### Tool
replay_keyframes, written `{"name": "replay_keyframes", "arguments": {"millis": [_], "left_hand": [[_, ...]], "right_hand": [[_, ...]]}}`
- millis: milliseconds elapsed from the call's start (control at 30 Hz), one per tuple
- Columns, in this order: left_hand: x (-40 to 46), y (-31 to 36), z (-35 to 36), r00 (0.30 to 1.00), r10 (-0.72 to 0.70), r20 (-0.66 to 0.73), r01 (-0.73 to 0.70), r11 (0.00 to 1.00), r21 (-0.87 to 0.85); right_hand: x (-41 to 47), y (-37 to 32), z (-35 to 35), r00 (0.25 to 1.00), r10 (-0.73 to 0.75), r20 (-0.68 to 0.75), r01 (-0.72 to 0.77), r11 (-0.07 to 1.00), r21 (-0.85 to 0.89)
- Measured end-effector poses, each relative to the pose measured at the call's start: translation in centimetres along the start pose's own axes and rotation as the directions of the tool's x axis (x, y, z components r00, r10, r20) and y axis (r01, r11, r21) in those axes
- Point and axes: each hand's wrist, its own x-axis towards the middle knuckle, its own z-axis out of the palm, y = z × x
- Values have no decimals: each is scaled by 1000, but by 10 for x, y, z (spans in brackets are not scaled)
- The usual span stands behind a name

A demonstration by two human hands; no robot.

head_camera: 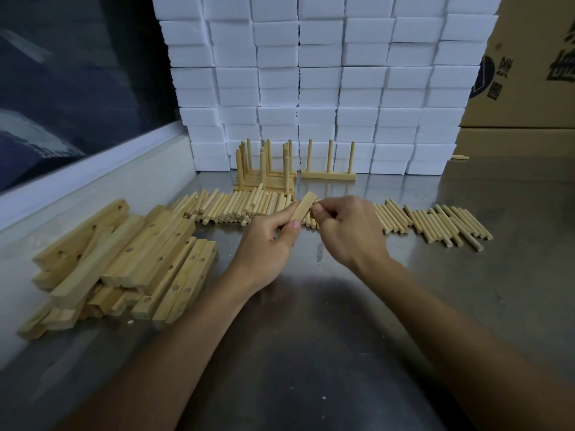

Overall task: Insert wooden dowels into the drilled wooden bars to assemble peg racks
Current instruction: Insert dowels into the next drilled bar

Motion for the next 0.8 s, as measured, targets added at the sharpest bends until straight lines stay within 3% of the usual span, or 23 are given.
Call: {"name": "replay_keyframes", "arguments": {"millis": [133,267,367,467,533,700,800], "left_hand": [[0,-6,-1,999,54,-8,-54,998,40],[4,-9,0,994,108,-4,-107,988,111],[5,-12,1,996,83,-15,-82,993,87],[2,-13,7,999,-22,-36,22,1000,21],[1,-12,10,989,-136,-50,130,987,-97],[-1,-6,8,929,-370,-12,337,859,-387],[1,-3,4,889,-458,-9,397,779,-486]], "right_hand": [[7,-1,-10,954,215,208,-268,924,274],[10,9,-16,890,278,361,-429,776,462],[9,9,-11,933,235,274,-339,831,441],[9,10,-2,984,106,144,-135,970,202],[11,13,0,998,27,55,-33,994,108],[12,11,0,993,-8,-121,32,979,200],[15,12,-2,984,86,-155,-19,922,387]]}}
